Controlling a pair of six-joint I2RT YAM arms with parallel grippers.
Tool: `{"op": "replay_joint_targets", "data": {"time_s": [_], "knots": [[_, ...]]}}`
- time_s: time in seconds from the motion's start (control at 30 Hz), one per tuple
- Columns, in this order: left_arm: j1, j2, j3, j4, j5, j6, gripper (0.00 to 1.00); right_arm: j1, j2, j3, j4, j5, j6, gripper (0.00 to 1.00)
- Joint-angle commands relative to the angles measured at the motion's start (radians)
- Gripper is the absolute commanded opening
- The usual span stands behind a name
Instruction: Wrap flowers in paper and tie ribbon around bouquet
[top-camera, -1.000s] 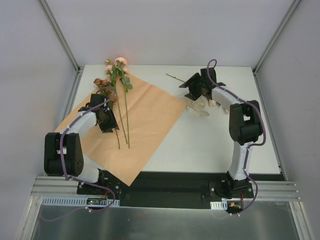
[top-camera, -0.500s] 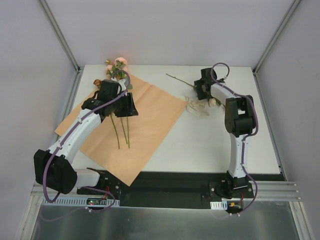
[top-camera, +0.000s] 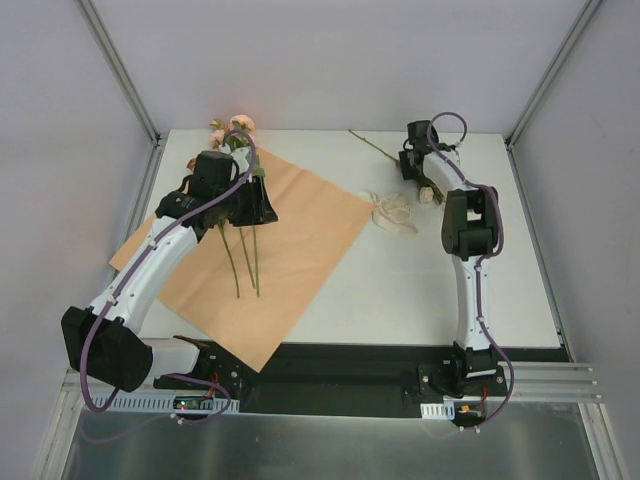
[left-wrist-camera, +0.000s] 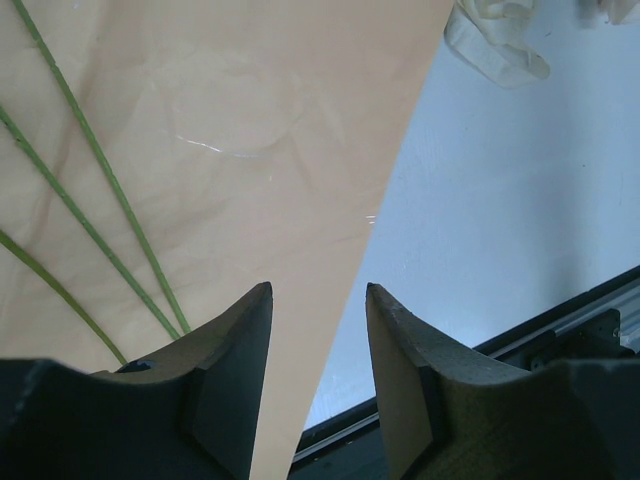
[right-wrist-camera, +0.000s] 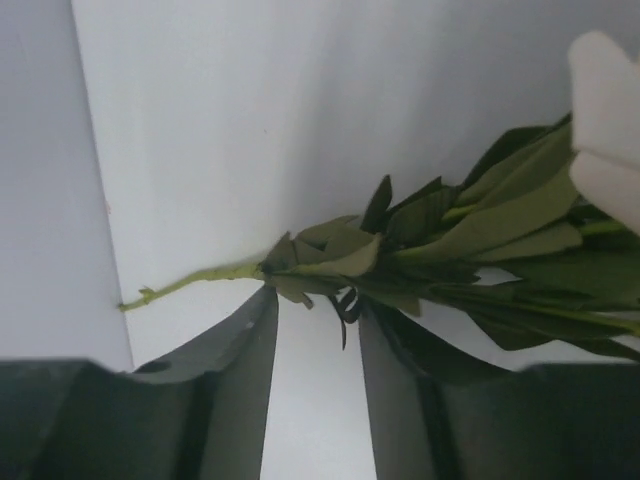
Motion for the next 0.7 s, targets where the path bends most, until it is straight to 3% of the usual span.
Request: {"op": "replay_joint_targets", "data": {"time_s": [0.0,0.13,0.3,0.53,0.67], "knots": [[0.002,-0.041,0.054,-0.014,0.021,0.017,0.42,-0.016,0.064,0.028,-0.041,-0.023,-0.013,0.23],[0.002,-0.055,0.06,-0.028,0.038,0.013,0.43,-0.037,0.064,0.051,0.042,-0.044,-0.106,0.0],[0.002,-0.053,0.063,-0.031,0.079,-0.022,0.43,-0.051,-0.026,0.06,0.109,-0.103,-0.251,0.0],[0.002,-0.013,0.082,-0.003,0.208,-0.067,0.44,-0.043,-0.298,-0.171,0.224,-0.302,-0.482,0.0],[0.002,0.055,0.155,0.02,0.324,-0.085,0.47,-0.043,-0.444,-0.384,0.298,-0.467,-0.66,0.0]]}}
